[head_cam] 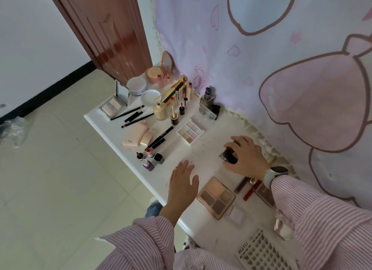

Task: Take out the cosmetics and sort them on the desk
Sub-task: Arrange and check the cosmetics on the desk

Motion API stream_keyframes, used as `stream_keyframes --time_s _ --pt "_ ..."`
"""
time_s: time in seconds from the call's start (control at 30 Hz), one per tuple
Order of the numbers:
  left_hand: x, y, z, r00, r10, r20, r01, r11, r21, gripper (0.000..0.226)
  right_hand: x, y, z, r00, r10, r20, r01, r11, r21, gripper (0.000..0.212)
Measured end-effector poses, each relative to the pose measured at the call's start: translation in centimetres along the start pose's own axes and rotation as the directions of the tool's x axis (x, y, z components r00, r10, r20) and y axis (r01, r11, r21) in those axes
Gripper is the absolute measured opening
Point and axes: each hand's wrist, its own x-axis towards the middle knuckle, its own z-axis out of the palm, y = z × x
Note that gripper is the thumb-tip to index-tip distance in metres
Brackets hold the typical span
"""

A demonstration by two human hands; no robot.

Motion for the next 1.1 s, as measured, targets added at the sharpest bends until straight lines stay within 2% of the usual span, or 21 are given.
stream_keyframes --time_s 0.03,0.07,0.1,0.13,0.17,0.2,0.23,0.27,0.3,0.37,0.43,0.5,0.6,0.63,0.73,0.83,0.87,0.9,1.0,1.03,1.1 --pt "0.0 0.1 -0.3 1.000 -0.024 -0.005 0.023 0.998 -0.060 0.042 0.1 -0.7 -0.6 0.996 0.066 -0.066 -0.048 0.968 0.248 0.041" --pt "0.0 0.2 -0.6 0.998 -0.053 -0.022 0.050 0.991 -0.125 0.039 0.1 -1.4 -1.3 0.983 0.160 -0.088 -0.081 0.813 0.577 0.026" --pt "-0.1 0.3 -0.9 0.996 -0.080 -0.047 0.069 0.980 -0.187 0.037 0.0 -1.9 -2.1 0.967 0.253 -0.013 -0.116 0.486 0.866 0.011" --pt "-0.1 0.5 -1.2 0.992 -0.102 -0.071 0.082 0.967 -0.240 0.034 -0.1 -2.1 -2.9 0.954 0.274 0.121 -0.146 0.072 0.987 0.006" --pt "-0.1 0.8 -1.5 0.989 -0.120 -0.086 0.091 0.954 -0.285 0.032 -0.2 -1.9 -3.4 0.946 0.216 0.240 -0.166 -0.313 0.935 0.011" --pt "-0.1 1.1 -1.7 0.987 -0.139 -0.084 0.103 0.937 -0.334 0.032 -0.4 -1.6 -3.6 0.942 0.144 0.304 -0.174 -0.567 0.805 0.017" --pt "0.0 1.6 -2.0 0.985 -0.158 -0.063 0.121 0.910 -0.396 0.032 -0.6 -1.4 -3.6 0.936 0.118 0.331 -0.157 -0.703 0.694 0.022" --pt "0.1 2.1 -2.4 0.984 -0.179 -0.022 0.147 0.868 -0.475 0.033 -0.8 -1.5 -3.5 0.930 0.126 0.344 -0.139 -0.749 0.648 0.023" --pt "0.2 2.6 -2.7 0.980 -0.196 0.032 0.179 0.805 -0.566 0.033 -1.0 -1.7 -3.3 0.922 0.156 0.354 -0.127 -0.742 0.658 0.021" --pt "0.4 3.7 -3.4 0.968 -0.209 0.139 0.244 0.652 -0.718 0.035 -1.1 -2.4 -2.8 0.895 0.251 0.369 -0.124 -0.654 0.746 0.013" --pt "0.7 4.5 -4.0 0.949 -0.207 0.238 0.310 0.482 -0.820 0.035 -1.2 -3.4 -2.5 0.868 0.311 0.388 -0.171 -0.545 0.821 0.014" --pt "0.7 5.0 -4.3 0.932 -0.170 0.320 0.360 0.333 -0.871 0.039 -1.7 -4.2 -2.2 0.839 0.332 0.431 -0.227 -0.506 0.832 0.013" --pt "0.6 5.1 -4.3 0.940 -0.066 0.334 0.336 0.337 -0.879 0.054 -2.8 -5.2 -2.0 0.812 0.260 0.522 -0.303 -0.575 0.760 0.006" --pt "0.5 5.1 -4.2 0.947 -0.033 0.318 0.309 0.353 -0.883 0.058 -3.1 -5.4 -2.0 0.806 0.211 0.552 -0.365 -0.558 0.746 0.007" --pt "0.0 4.8 -4.2 0.966 0.040 0.255 0.224 0.361 -0.905 0.055 -4.1 -5.7 -2.2 0.787 0.114 0.606 -0.538 -0.353 0.765 0.016" --pt "-0.3 4.9 -4.3 0.980 0.036 0.197 0.174 0.340 -0.924 0.051 -4.4 -6.2 -1.9 0.786 0.131 0.605 -0.576 -0.203 0.792 0.022" --pt "-0.3 4.9 -4.4 0.986 0.002 0.168 0.159 0.318 -0.935 0.050 -4.5 -6.4 -1.9 0.795 0.158 0.586 -0.576 -0.108 0.810 0.023" --pt "-0.2 4.8 -4.4 0.989 -0.039 0.142 0.147 0.292 -0.945 0.046 -4.6 -6.5 -1.9 0.814 0.189 0.549 -0.565 0.044 0.824 0.024" --pt "0.0 4.6 -4.4 0.986 -0.147 0.079 0.119 0.289 -0.950 0.039 -4.8 -6.7 -1.8 0.934 0.174 0.312 -0.352 0.601 0.718 0.017" --pt "0.0 4.5 -4.3 0.982 -0.180 0.062 0.115 0.296 -0.948 0.038 -4.9 -6.8 -1.7 0.968 0.124 0.217 -0.239 0.715 0.657 0.020" --pt "-0.2 4.4 -4.0 0.973 -0.224 0.055 0.121 0.295 -0.948 0.041 -5.1 -7.1 -1.7 0.994 -0.001 0.106 -0.062 0.805 0.590 0.033"
